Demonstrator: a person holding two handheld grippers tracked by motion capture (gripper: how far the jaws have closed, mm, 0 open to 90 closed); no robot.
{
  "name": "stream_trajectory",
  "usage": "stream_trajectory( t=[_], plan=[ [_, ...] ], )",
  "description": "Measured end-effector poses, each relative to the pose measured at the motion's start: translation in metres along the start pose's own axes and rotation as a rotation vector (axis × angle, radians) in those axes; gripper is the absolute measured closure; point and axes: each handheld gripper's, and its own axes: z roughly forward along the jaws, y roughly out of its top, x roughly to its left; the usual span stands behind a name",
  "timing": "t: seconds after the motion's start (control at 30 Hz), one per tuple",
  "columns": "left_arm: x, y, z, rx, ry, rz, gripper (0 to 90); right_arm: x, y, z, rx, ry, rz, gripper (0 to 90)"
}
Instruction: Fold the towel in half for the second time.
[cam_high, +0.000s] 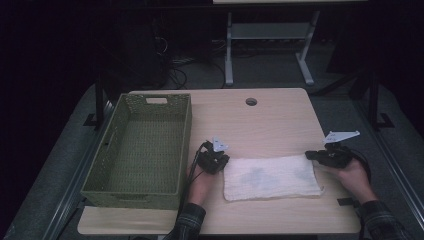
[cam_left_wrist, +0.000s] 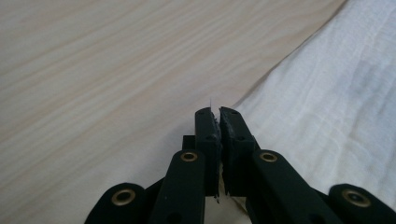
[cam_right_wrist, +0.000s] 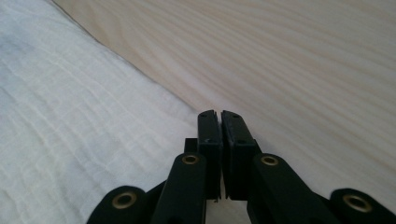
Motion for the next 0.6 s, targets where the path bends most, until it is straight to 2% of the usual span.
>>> stream_trajectory(
  t=[0.07,0.2,0.3,0.5,0.6],
  plan=[
    [0.003,0.002,-0.001,-0.029,0.023,-0.001,86.3,-0.003,0.001,0.0,-0.01,-0.009,-0.012,86.7],
    [0.014,0.012,-0.002,-0.07,0.021,-0.014,86.5,-0.011,0.006,-0.004,-0.044,-0.016,-0.012,86.7],
    [0.016,0.018,-0.003,-0.085,0.011,-0.008,86.5,-0.013,0.008,-0.006,-0.067,-0.019,-0.004,86.7],
    [0.011,0.018,-0.013,-0.1,-0.002,0.019,86.3,-0.009,0.004,-0.017,-0.097,-0.004,-0.004,86.3],
    [0.006,0.017,-0.019,-0.1,-0.008,0.034,86.3,-0.005,0.001,-0.022,-0.105,-0.003,-0.019,86.3]
  ],
)
